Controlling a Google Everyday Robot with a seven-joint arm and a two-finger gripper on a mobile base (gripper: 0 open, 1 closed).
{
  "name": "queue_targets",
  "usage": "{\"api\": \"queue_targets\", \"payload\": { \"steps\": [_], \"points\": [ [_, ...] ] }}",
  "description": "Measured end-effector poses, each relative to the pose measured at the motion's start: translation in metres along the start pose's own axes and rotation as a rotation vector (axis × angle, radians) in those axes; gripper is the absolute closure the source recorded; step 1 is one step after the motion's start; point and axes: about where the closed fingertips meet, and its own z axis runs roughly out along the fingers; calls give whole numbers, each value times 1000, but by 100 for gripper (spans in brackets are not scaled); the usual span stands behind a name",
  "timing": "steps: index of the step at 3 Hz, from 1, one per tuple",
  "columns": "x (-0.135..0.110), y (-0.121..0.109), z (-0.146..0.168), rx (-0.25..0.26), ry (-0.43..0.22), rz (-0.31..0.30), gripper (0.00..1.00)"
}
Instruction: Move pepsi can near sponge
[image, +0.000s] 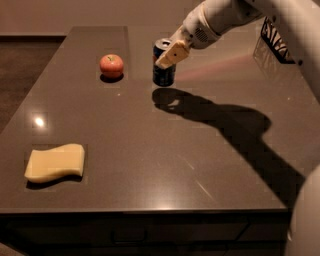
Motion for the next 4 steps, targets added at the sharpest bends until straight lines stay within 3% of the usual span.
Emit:
{"api": "queue_targets", "payload": {
  "steps": [2, 3, 4],
  "points": [
    [-30, 110, 9, -198, -21, -278, 100],
    [-37, 140, 12, -263, -31, -356, 100],
    [-38, 142, 13, -269, -32, -366, 100]
  ]
}}
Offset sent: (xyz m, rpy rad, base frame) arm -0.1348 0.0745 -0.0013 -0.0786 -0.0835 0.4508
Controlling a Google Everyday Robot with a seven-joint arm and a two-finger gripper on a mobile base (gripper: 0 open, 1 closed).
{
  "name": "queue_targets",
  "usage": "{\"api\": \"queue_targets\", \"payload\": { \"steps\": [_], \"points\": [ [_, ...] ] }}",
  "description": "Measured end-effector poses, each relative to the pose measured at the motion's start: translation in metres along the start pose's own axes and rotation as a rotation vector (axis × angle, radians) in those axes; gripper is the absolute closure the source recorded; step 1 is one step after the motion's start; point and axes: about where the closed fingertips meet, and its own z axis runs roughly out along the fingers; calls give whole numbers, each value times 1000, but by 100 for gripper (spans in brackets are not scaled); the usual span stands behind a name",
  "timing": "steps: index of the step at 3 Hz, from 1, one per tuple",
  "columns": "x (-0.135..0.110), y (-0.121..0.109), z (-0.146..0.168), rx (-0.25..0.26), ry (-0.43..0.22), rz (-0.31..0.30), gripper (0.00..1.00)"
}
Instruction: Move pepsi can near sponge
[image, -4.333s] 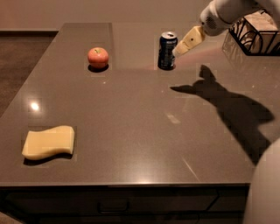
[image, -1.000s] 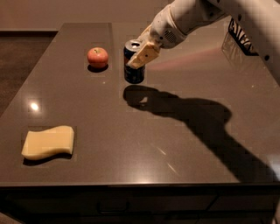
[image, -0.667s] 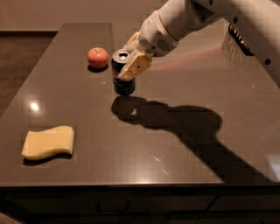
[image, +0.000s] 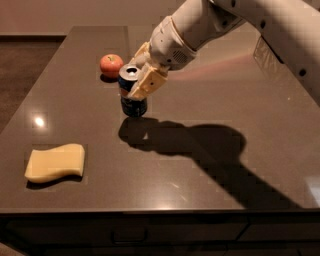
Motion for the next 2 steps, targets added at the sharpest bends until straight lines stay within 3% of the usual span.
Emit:
{"api": "queue_targets", "payload": {
  "steps": [2],
  "points": [
    [-13, 34, 17, -71, -11, -3, 100]
  ]
}}
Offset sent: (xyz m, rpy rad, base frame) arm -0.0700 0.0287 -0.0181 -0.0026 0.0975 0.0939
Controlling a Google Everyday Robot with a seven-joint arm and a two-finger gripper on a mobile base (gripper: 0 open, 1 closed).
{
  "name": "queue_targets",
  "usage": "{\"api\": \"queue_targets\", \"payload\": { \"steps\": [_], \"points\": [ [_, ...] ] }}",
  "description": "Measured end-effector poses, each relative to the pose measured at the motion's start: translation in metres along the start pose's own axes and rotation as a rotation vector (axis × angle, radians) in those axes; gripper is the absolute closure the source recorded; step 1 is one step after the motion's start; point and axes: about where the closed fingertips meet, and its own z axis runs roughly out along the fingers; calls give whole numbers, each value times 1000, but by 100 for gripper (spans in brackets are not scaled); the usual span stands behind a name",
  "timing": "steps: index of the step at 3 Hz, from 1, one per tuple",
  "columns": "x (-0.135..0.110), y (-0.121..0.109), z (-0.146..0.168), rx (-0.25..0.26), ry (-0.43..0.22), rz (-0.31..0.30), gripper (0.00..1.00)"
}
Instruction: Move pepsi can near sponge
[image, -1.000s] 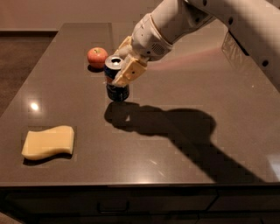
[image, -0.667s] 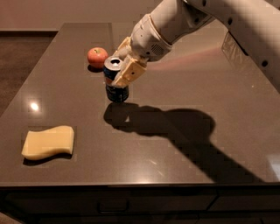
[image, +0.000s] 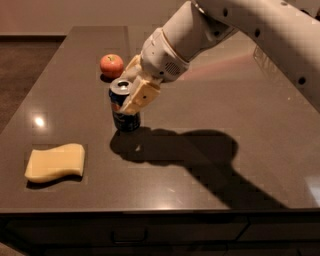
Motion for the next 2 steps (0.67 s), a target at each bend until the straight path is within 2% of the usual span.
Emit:
{"api": "queue_targets", "payload": {
  "steps": [1, 2],
  "points": [
    [-6, 23, 18, -59, -21, 2, 100],
    [-13, 41, 43, -124, -35, -4, 74]
  ]
}}
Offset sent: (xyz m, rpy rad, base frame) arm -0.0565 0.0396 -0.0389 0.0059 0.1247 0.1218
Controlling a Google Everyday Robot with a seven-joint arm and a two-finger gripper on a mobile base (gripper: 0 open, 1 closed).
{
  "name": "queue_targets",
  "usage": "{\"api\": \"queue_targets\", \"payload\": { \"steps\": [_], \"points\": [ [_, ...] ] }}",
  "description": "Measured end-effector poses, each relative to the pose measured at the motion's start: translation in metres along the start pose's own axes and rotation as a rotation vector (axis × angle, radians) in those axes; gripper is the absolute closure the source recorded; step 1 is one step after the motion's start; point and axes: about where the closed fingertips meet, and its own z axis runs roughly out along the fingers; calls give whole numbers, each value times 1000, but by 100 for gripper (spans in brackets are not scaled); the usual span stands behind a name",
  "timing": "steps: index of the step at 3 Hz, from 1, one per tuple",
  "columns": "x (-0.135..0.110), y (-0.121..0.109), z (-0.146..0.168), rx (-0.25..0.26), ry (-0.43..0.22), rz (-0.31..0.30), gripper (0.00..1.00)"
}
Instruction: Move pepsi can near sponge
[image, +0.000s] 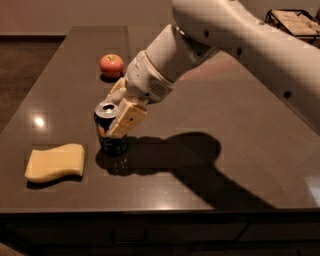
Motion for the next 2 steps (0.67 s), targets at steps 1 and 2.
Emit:
{"api": "queue_targets", "payload": {
  "steps": [1, 2],
  "points": [
    [-3, 6, 14, -30, 0, -9, 51],
    [-4, 6, 15, -32, 1, -12, 27]
  ]
}}
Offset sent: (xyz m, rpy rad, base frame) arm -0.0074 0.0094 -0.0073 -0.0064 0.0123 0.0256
